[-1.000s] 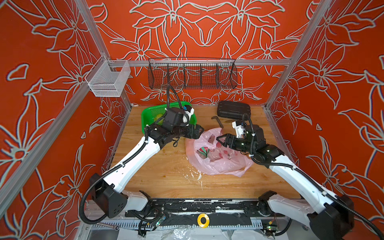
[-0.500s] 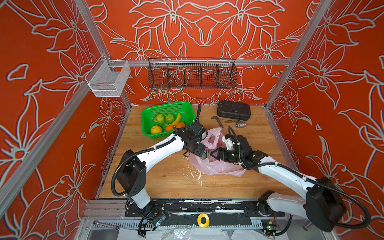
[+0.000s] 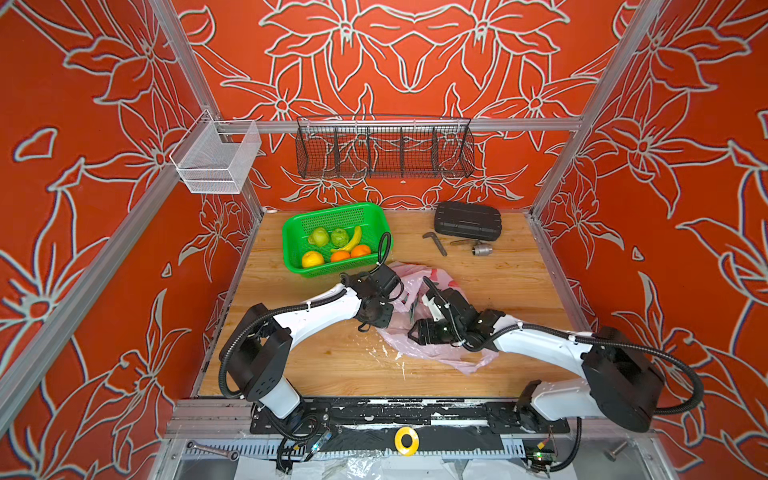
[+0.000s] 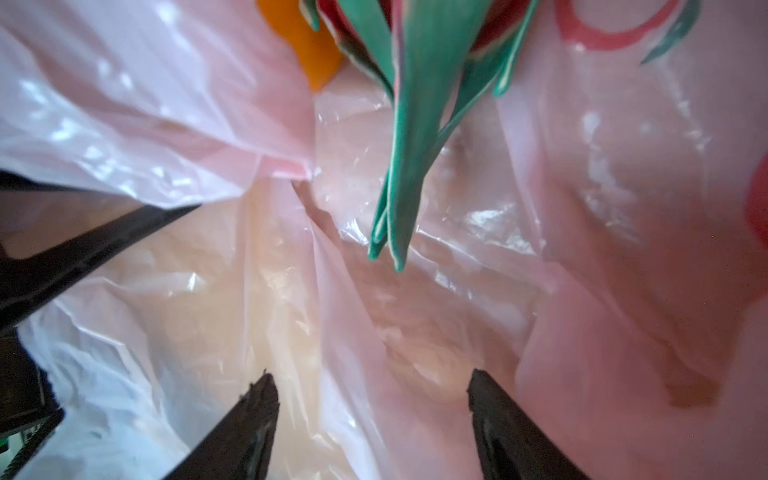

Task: Untie the knot of the plastic bag and take out the fruit
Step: 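Hold the bag edge with the left gripper while the right grasps the red dragon fruit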

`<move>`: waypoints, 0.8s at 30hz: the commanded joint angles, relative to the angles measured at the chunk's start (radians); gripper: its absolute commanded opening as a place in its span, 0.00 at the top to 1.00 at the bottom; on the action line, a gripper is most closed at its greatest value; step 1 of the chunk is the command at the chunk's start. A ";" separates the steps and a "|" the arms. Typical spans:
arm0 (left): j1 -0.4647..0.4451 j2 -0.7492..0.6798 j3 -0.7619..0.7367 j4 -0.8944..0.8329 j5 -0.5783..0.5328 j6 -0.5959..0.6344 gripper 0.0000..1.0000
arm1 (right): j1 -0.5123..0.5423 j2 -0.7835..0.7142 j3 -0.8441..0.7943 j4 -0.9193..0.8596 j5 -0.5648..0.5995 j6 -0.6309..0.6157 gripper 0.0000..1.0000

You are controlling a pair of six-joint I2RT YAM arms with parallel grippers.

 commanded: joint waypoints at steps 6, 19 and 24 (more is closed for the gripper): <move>0.071 -0.101 -0.003 0.053 0.116 -0.077 0.76 | 0.002 -0.026 0.014 0.164 0.292 -0.119 0.14; 0.147 -0.214 -0.037 0.187 0.355 -0.148 0.68 | 0.003 0.112 -0.033 0.510 0.322 -0.331 0.04; 0.148 -0.229 -0.050 0.207 0.376 -0.158 0.68 | 0.003 0.207 0.004 0.619 0.383 -0.351 0.03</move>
